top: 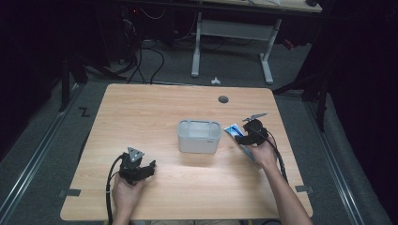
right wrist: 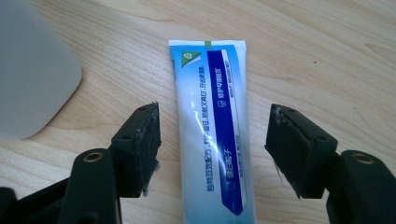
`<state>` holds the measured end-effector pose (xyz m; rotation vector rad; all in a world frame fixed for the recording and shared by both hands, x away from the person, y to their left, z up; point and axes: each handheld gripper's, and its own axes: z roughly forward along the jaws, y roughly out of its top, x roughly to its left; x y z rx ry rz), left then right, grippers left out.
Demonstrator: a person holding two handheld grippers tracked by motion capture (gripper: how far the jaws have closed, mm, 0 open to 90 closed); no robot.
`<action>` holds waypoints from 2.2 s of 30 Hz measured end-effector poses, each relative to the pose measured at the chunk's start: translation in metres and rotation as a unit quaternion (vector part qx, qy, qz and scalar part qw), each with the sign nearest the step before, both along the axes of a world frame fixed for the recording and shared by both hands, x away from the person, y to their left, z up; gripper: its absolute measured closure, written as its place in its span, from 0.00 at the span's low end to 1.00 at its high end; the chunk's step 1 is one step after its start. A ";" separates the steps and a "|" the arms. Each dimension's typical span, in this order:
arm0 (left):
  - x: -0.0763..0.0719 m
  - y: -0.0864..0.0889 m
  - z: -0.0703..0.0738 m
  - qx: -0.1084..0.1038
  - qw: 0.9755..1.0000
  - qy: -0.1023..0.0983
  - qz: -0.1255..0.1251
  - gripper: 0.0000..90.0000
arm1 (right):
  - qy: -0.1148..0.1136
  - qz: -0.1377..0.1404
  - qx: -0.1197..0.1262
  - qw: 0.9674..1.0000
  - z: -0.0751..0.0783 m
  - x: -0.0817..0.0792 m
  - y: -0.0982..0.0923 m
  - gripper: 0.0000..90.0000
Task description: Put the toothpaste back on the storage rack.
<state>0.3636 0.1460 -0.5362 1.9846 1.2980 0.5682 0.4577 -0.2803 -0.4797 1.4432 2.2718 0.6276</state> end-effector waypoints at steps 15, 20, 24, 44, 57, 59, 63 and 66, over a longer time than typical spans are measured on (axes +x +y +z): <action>0.000 0.000 0.000 0.000 1.000 0.000 0.001 0.34 | 0.044 0.002 -0.013 0.999 -0.004 0.022 0.009 0.37; 0.000 0.000 0.000 0.000 1.000 0.000 0.001 0.34 | 0.061 -0.005 -0.009 0.998 -0.009 0.028 0.008 0.37; 0.000 0.000 0.000 0.000 1.000 0.000 0.000 0.34 | 0.057 -0.006 -0.009 0.998 -0.010 0.029 0.009 0.38; 0.000 0.000 0.000 0.000 1.000 0.000 0.001 0.34 | 0.121 -0.011 -0.025 0.992 -0.017 0.040 0.009 0.51; 0.000 0.000 0.000 0.000 1.000 0.000 0.003 0.34 | 0.127 -0.001 -0.038 0.991 -0.012 0.041 0.012 0.64; 0.000 0.000 0.000 0.000 1.000 0.000 0.003 0.34 | 0.129 0.000 -0.035 0.991 -0.010 0.041 0.011 0.67; 0.000 0.000 0.000 0.000 1.000 0.000 0.003 0.34 | 0.129 0.007 -0.035 0.991 -0.007 0.041 0.009 0.72; 0.000 0.000 0.000 0.000 1.000 0.000 0.003 0.34 | 0.135 0.012 -0.031 0.990 -0.004 0.042 0.007 0.74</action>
